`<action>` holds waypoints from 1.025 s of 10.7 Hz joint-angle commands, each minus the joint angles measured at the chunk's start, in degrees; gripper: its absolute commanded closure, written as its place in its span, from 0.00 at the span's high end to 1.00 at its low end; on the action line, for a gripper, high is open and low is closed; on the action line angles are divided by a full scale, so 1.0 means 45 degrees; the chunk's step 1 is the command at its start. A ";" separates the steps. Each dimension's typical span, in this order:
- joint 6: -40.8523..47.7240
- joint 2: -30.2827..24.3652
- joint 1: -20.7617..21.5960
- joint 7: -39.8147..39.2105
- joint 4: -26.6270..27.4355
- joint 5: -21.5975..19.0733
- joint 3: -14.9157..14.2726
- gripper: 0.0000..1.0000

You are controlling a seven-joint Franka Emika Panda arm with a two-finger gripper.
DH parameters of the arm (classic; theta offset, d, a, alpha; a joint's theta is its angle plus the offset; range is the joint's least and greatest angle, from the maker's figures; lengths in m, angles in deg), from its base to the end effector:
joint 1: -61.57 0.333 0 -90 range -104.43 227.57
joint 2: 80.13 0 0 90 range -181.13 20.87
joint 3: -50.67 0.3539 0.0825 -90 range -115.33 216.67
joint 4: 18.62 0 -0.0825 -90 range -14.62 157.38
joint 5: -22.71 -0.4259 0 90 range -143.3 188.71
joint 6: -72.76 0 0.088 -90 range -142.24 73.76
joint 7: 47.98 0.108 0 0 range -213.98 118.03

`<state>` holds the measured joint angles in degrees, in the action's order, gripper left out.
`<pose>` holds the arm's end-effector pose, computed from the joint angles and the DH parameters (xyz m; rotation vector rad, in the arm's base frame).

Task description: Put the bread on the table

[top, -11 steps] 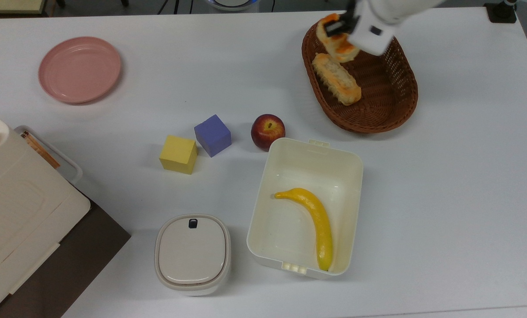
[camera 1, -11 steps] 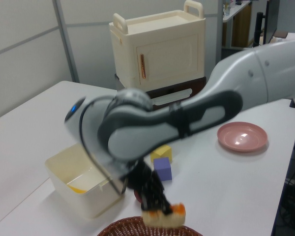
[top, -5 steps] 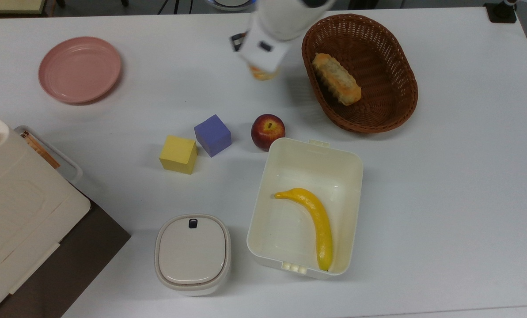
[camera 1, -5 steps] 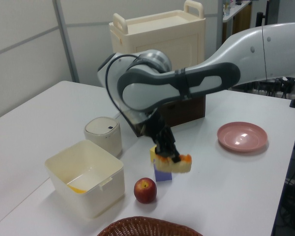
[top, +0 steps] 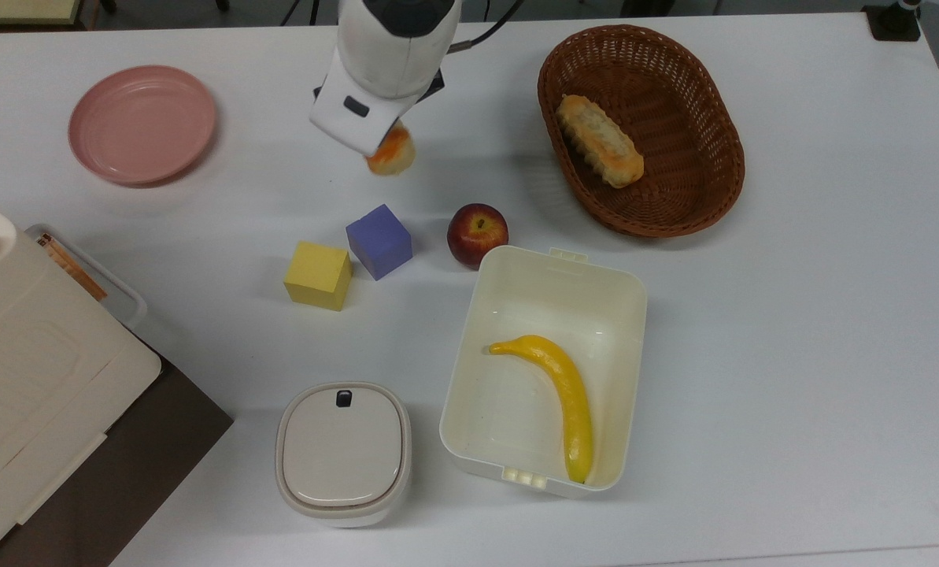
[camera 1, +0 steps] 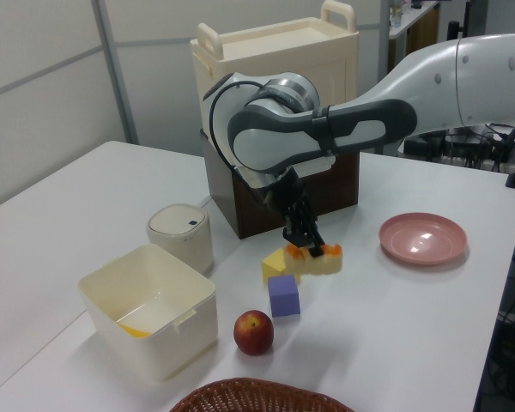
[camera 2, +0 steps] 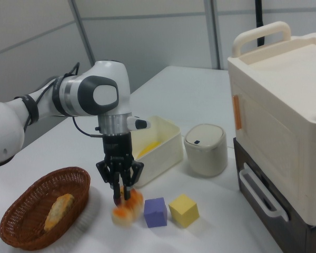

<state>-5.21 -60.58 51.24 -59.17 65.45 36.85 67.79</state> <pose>0.6620 0.0214 0.4925 2.9018 0.4696 -0.6532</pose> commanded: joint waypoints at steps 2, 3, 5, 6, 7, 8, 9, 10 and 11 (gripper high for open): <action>-0.0173 -0.0242 0.0166 -0.0267 0.0030 0.0607 -0.0211 1.00; -0.0172 -0.0436 0.0147 -0.0228 -0.0144 0.0607 -0.0230 1.00; -0.0192 -0.0768 -0.0028 -0.0170 -0.0906 0.0413 -0.0230 1.00; -0.0366 -0.0886 -0.0261 -0.0169 -0.0927 0.0354 -0.0250 1.00; -0.1025 -0.0868 -0.0708 -0.0150 -0.0908 0.0257 -0.0230 1.00; -0.1496 -0.0945 -0.0926 -0.0130 -0.0908 0.0043 -0.0230 1.00; -0.1752 -0.0888 -0.0967 0.0024 -0.0966 -0.0365 -0.0269 1.00; -0.2470 -0.0887 -0.0928 0.0819 -0.1063 -0.0717 -0.0579 1.00; -0.2999 -0.0906 -0.0889 0.1697 -0.1064 -0.1204 -0.0794 1.00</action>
<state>-13.70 -63.69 46.55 -57.88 60.22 35.73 66.52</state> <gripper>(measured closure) 0.000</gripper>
